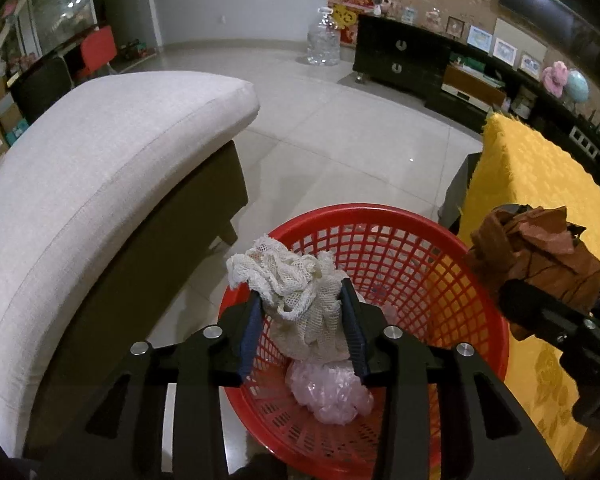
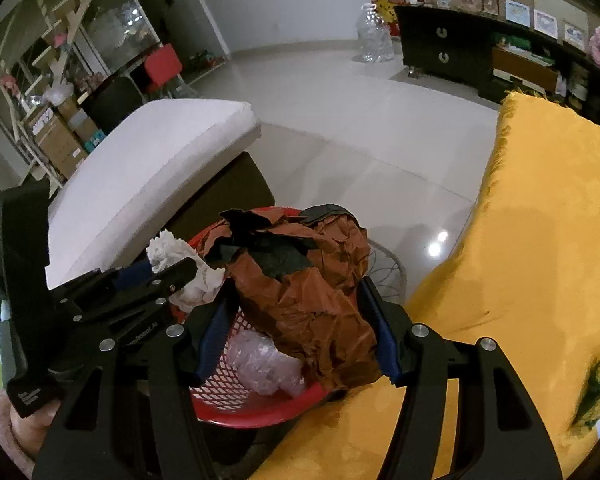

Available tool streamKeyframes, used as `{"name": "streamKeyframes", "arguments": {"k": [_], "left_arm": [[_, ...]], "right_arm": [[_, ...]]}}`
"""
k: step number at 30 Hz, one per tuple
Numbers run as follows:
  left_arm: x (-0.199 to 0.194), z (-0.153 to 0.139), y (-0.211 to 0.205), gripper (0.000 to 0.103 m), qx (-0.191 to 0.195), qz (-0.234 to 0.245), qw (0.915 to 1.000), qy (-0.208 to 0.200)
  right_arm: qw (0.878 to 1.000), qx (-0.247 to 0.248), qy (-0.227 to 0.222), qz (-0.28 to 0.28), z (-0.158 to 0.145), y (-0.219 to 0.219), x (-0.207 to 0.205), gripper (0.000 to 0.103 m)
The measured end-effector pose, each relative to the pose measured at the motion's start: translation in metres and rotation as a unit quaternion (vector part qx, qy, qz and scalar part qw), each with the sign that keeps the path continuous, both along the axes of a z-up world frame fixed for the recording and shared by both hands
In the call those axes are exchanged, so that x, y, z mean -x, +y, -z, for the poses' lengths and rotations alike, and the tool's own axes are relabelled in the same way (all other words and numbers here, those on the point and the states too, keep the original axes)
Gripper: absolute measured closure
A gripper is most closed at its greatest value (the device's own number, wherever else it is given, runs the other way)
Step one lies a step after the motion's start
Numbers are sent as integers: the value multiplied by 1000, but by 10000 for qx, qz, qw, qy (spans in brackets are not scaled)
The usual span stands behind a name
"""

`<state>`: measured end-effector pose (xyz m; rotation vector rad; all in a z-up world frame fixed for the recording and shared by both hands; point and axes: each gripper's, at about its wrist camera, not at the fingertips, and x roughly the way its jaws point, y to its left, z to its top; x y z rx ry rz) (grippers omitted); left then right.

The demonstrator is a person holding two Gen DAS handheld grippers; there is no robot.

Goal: Collect trash
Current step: 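Open the left tool over the basket while the right tool releases the brown cloth, then move both open tools back over the sponge and tissue on the table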

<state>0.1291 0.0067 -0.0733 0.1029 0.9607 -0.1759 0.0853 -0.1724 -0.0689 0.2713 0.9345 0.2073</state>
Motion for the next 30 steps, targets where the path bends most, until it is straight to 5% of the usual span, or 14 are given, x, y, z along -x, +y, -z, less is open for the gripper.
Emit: {"name": "streamKeyframes", "arguments": {"k": [14, 30], "left_arm": [[3, -10, 4, 35, 171, -108, 9997, -169], [34, -58, -22, 22, 414, 258, 9917, -1190]], "right_arm": [[9995, -81, -184, 263, -13, -15, 7, 34], [9887, 804, -871, 916, -53, -52, 48, 28]]}}
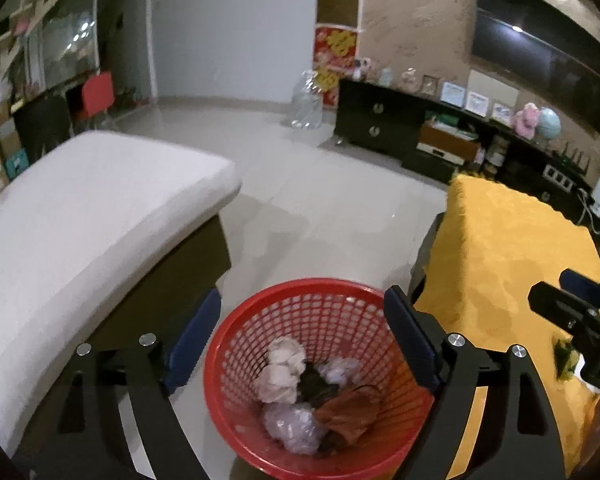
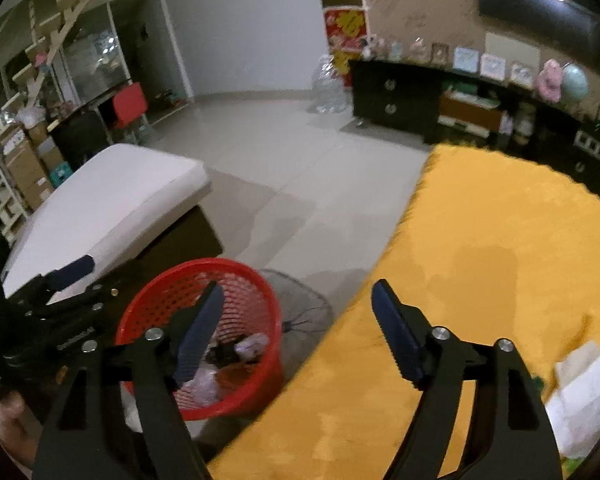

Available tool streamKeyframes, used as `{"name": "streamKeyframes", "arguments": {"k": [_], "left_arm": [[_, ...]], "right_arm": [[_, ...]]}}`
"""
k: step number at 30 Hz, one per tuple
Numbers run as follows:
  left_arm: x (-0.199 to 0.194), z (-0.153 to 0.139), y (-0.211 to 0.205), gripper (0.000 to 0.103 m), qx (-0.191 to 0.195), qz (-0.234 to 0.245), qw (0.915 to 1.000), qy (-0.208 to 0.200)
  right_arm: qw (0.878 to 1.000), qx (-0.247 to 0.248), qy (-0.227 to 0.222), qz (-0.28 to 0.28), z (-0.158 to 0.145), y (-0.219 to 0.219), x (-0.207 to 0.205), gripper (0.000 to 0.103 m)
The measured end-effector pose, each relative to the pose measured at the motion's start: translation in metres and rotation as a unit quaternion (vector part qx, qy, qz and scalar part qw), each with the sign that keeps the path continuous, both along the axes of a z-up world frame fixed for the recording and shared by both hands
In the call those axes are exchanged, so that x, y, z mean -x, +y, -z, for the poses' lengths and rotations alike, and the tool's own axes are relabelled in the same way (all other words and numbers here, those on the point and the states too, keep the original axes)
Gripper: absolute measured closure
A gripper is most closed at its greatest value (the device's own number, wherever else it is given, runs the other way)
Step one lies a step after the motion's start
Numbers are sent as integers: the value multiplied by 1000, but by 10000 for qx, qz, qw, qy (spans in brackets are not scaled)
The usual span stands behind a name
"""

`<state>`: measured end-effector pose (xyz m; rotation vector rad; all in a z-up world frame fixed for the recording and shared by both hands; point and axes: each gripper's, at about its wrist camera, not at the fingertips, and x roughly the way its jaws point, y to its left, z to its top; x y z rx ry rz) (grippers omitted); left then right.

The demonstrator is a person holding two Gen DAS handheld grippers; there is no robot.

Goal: Collect trash
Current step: 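Move both open tools back over the sponge and tissue on the table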

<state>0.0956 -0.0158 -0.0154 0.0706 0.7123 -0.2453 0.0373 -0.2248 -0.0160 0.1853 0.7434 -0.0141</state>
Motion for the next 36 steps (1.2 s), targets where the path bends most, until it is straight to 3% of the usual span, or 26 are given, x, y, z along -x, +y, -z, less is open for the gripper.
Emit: {"name": "streamKeyframes", "arguments": {"k": [14, 36], "left_arm": [[31, -11, -47, 19, -47, 633, 9975, -298], [63, -5, -114, 19, -186, 1423, 9893, -262]], "right_arm": [[9941, 353, -399, 944, -26, -66, 70, 20], [9747, 128, -266, 2214, -11, -146, 157, 20]]}}
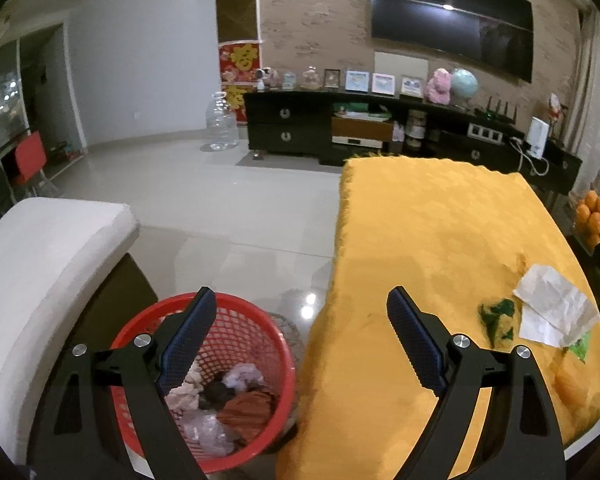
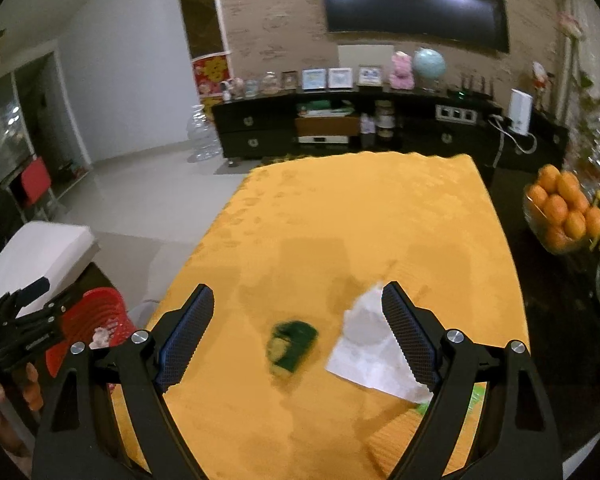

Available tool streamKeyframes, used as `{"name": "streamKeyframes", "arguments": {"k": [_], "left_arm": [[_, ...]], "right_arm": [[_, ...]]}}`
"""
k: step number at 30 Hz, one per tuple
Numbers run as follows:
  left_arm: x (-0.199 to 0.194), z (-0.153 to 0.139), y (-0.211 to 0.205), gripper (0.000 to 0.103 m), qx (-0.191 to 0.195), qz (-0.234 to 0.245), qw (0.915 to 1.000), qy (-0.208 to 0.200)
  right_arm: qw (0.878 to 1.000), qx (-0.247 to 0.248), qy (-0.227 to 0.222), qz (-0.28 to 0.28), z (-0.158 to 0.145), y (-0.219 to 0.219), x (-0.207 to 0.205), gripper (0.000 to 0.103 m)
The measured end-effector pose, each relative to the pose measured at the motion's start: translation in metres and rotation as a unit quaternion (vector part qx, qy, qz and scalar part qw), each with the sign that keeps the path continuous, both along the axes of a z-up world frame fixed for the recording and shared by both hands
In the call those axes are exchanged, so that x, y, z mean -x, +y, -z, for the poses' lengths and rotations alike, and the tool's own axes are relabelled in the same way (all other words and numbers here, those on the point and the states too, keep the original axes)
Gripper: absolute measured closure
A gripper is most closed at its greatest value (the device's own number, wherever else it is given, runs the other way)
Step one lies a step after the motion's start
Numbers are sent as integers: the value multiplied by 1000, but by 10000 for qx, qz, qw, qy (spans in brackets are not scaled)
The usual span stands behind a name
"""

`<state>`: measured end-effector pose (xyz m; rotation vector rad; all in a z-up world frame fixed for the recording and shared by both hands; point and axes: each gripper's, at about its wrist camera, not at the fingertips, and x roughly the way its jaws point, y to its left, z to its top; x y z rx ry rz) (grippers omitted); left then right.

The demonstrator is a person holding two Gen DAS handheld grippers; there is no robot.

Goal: Collect trash
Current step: 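Move both open tools back over the sponge and tissue on the table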

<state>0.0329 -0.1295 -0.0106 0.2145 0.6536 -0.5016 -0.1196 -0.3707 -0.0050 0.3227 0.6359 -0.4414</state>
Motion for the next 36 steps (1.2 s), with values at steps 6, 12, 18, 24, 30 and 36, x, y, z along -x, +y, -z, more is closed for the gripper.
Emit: {"name": "streamKeyframes", "arguments": {"k": [6, 12, 18, 24, 30, 36], "left_arm": [[11, 6, -20, 19, -103, 264, 9996, 9], [24, 15, -47, 19, -180, 668, 9975, 139], [36, 28, -81, 19, -244, 1095, 9929, 396], [50, 42, -118, 19, -411, 1610, 9848, 514], [59, 58, -154, 19, -535, 2043, 9756, 604], [60, 82, -184, 20, -656, 2286, 9679, 814]], "right_arm": [[9995, -75, 19, 318, 6, -18, 20, 20], [9986, -202, 25, 487, 11, -34, 32, 20], [9975, -322, -26, 630, 11, -45, 46, 20], [9953, -485, -90, 833, 12, -60, 63, 20], [9931, -604, -141, 993, 14, -72, 73, 20], [9920, -648, -113, 1078, 17, -78, 76, 20]]}}
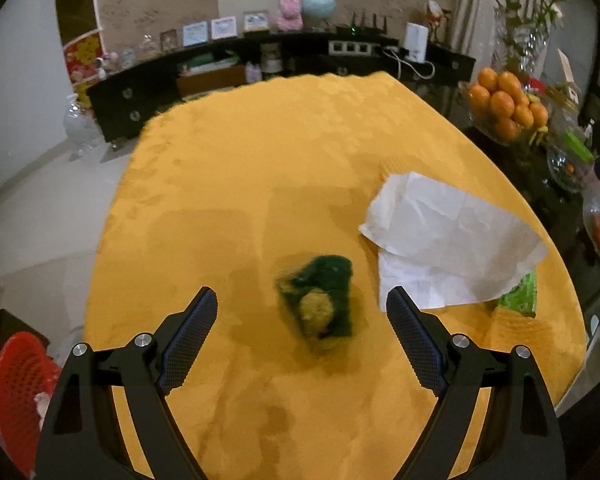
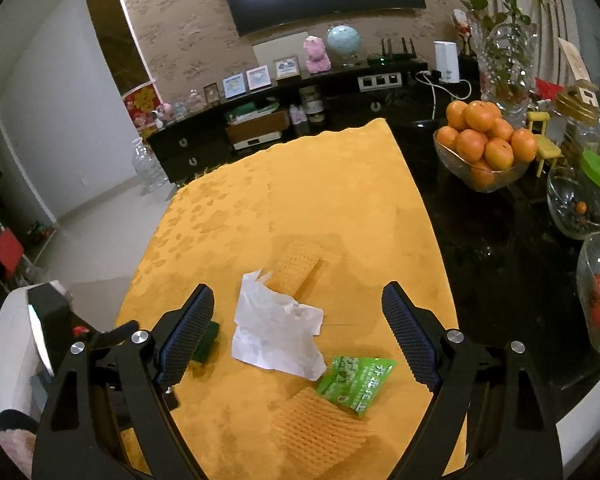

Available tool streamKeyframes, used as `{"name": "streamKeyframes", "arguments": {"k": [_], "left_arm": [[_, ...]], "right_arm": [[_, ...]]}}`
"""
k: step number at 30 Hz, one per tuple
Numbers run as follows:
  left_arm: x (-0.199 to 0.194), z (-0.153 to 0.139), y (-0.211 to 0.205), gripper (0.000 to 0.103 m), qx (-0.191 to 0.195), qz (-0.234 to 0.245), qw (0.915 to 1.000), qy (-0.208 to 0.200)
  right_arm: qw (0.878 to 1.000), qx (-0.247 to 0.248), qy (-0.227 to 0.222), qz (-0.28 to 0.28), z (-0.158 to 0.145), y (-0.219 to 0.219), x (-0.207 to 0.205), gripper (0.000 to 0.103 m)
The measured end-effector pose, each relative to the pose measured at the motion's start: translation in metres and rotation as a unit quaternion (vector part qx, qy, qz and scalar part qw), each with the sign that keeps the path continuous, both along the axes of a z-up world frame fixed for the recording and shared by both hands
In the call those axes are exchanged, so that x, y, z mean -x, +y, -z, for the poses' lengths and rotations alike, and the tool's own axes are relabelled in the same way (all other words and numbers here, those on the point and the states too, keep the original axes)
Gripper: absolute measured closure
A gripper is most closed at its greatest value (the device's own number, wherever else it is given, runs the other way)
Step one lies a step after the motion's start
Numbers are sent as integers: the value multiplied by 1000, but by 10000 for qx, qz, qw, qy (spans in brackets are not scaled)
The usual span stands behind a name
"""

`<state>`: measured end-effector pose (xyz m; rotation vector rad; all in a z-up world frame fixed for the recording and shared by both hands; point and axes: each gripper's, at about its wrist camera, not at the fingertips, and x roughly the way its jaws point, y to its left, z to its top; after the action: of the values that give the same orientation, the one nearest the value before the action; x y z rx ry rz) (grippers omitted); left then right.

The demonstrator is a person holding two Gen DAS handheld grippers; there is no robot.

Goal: Collect trash
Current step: 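Move both open tools back over the sponge and tissue on the table, then grasp the green sponge with the left tool while the right tool grasps the white tissue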

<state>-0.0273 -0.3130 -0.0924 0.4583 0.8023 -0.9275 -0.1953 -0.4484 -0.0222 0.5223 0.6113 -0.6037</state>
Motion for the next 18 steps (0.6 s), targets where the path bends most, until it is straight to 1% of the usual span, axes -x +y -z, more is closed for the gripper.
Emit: {"name": "streamKeyframes", "arguments": {"k": [1, 3, 5, 6, 8, 10, 12, 13, 18], "left_arm": [[0, 4, -3, 20, -32, 22, 10000, 5], [-1, 13, -8, 27, -135, 75, 9999, 10], [-3, 19, -12, 42, -193, 79, 9997, 90], [-6, 21, -13, 46, -211, 69, 9997, 138], [-11, 27, -15, 64, -218, 49, 9994, 262], [-13, 29, -14, 65, -161, 42, 9993, 330], [-12, 28, -13, 71, -123, 71, 9994, 308], [-11, 26, -12, 72, -116, 87, 9995, 290], [-13, 9, -2, 72, 87, -41, 9997, 205]], "right_arm": [[10000, -8, 17, 14, 1, -1, 0, 20], [10000, -21, 64, 30, 4, -3, -1, 20], [9999, -34, 129, 40, 8, -4, -3, 20], [9999, -40, 158, 41, 10, -5, -4, 20], [9997, -56, 218, 41, 13, -7, -5, 20], [9996, -66, 266, 43, 17, -8, -7, 20], [9994, -77, 330, 66, 21, -10, -8, 20], [9993, -88, 350, 79, 23, -11, -9, 20], [9990, -203, 391, -65, 32, -13, -16, 20]]}}
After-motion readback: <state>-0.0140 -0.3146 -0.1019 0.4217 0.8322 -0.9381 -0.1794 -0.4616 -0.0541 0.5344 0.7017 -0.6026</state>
